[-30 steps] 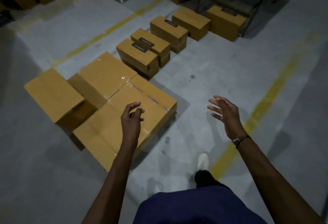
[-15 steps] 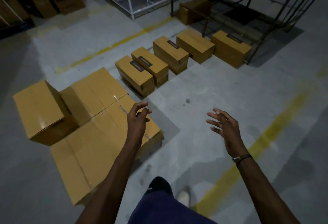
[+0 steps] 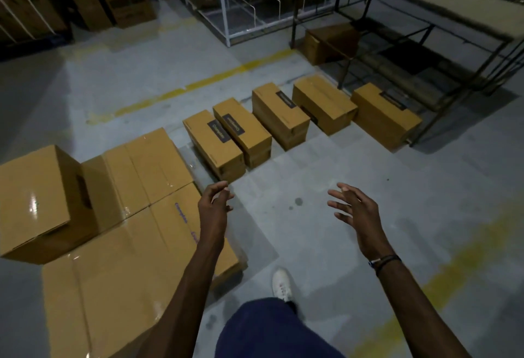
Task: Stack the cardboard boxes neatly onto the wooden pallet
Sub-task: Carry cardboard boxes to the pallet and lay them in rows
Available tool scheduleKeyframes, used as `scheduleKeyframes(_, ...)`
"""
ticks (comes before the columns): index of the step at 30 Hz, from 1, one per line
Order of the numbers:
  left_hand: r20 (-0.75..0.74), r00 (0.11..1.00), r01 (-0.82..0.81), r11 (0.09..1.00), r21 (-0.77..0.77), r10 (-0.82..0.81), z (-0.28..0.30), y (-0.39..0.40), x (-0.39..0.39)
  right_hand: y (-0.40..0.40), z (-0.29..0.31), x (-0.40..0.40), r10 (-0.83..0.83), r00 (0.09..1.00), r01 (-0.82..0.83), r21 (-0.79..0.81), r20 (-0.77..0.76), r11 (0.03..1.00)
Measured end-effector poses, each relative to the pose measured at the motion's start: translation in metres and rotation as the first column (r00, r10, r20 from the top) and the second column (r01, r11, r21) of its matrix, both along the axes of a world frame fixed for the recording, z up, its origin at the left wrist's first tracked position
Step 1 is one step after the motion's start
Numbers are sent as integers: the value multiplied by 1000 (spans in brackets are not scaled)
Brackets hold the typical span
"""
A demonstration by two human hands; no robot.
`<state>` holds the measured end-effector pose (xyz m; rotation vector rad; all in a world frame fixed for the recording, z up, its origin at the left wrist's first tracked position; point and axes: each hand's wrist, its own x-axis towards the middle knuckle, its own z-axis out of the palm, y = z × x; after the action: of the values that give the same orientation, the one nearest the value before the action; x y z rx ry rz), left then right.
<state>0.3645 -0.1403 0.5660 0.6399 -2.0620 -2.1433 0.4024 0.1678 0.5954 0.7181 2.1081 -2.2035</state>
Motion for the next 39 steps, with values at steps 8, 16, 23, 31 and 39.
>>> scheduleKeyframes(8, -3, 998, -65, 998, 23, 65, 3, 33, -142, 37, 16, -153, 100, 995, -100, 53, 2, 994)
scheduleKeyframes(16, 11, 990, -139, 990, 15, 139, -5, 49, -259, 49, -1, -310, 260, 965, -261, 44, 26, 964)
scheduleKeyframes(23, 50, 967, -250, 968, -9, 250, -25, 62, -363, 43, -26, -465, 403, 915, -403, -11, 30, 915)
scheduleKeyframes(31, 98, 916, -391, 920, -8, 390, -34, 59, -469, 19, -39, -622, 586, 807, -589, 45, 68, 807)
scheduleKeyframes(39, 187, 917, -359, 933, 6, 351, -86, 14, -581, -58, -109, -758, 672, 729, -684, 106, 129, 721)
